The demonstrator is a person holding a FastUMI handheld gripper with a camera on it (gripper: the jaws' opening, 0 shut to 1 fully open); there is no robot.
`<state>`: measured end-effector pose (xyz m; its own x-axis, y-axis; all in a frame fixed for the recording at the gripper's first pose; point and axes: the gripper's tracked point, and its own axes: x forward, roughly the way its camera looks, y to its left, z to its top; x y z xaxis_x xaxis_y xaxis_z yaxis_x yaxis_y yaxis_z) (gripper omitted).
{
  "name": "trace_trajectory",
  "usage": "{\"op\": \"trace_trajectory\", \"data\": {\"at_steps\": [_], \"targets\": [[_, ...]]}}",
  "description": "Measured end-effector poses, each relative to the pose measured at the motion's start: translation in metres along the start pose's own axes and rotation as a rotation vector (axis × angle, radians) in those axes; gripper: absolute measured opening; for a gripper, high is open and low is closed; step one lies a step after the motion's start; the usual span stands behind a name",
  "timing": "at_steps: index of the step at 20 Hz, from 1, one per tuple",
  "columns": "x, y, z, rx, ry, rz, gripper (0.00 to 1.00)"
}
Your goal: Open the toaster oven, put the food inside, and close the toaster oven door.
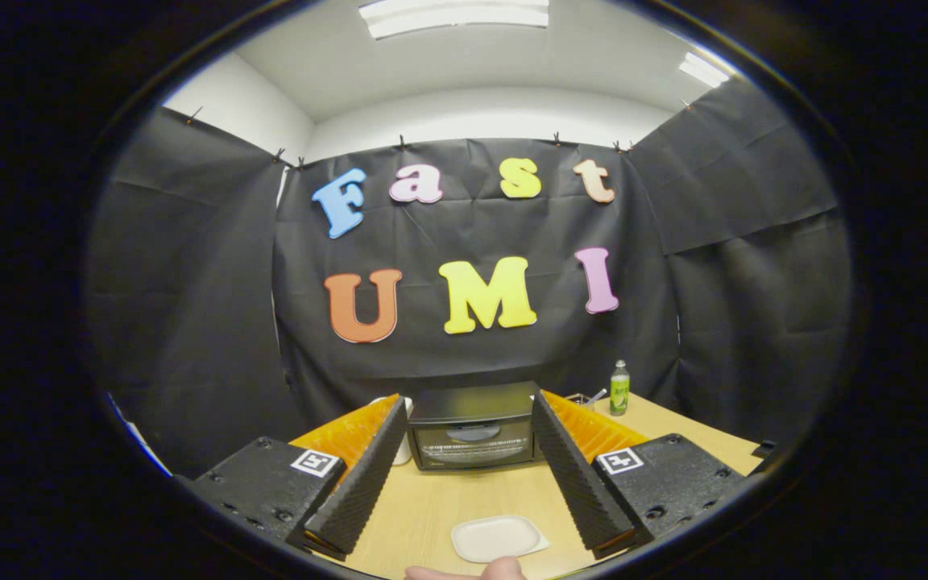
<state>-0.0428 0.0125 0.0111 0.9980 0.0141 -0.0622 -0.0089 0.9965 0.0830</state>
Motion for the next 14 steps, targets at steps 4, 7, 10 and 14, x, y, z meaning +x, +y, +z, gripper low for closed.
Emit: {"op": "trace_trajectory", "data": {"at_steps": [4,7,10,14], "targets": [[0.000,0.000,0.008,-0.006,-0.037,-0.028,1.00],[0.003,-0.002,0.004,0.019,-0.033,-0.038,1.00],[0.009,-0.003,-0.003,0.017,-0.002,-0.044,1.00],[0.014,-0.004,-0.006,0.013,0.008,-0.055,1.00]]}}
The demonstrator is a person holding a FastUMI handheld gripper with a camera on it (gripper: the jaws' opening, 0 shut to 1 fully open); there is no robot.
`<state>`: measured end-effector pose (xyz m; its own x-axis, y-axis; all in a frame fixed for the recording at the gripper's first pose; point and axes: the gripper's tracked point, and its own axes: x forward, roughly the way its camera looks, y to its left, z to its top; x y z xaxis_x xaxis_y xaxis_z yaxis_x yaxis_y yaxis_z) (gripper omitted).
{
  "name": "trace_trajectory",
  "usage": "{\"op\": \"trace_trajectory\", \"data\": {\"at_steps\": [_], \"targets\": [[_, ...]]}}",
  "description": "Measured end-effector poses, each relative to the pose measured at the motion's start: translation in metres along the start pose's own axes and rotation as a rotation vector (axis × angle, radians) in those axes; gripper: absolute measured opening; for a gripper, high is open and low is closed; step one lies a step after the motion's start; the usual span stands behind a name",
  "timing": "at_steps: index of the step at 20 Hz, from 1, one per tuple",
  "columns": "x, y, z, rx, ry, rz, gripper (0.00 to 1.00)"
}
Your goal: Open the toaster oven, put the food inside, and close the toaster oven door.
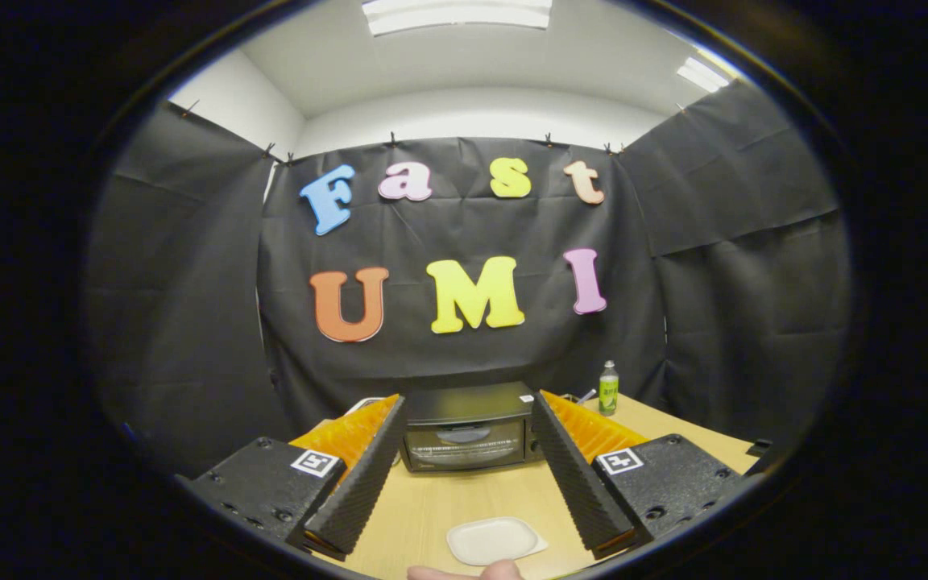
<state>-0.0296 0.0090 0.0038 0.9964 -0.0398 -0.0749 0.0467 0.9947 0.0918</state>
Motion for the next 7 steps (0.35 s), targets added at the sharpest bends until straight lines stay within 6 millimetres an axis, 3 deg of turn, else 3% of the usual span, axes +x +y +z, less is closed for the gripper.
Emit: {"op": "trace_trajectory", "data": {"at_steps": [7], "targets": [[0.0035,0.0021,-0.0034,-0.011,0.014,-0.013,1.00]]}}
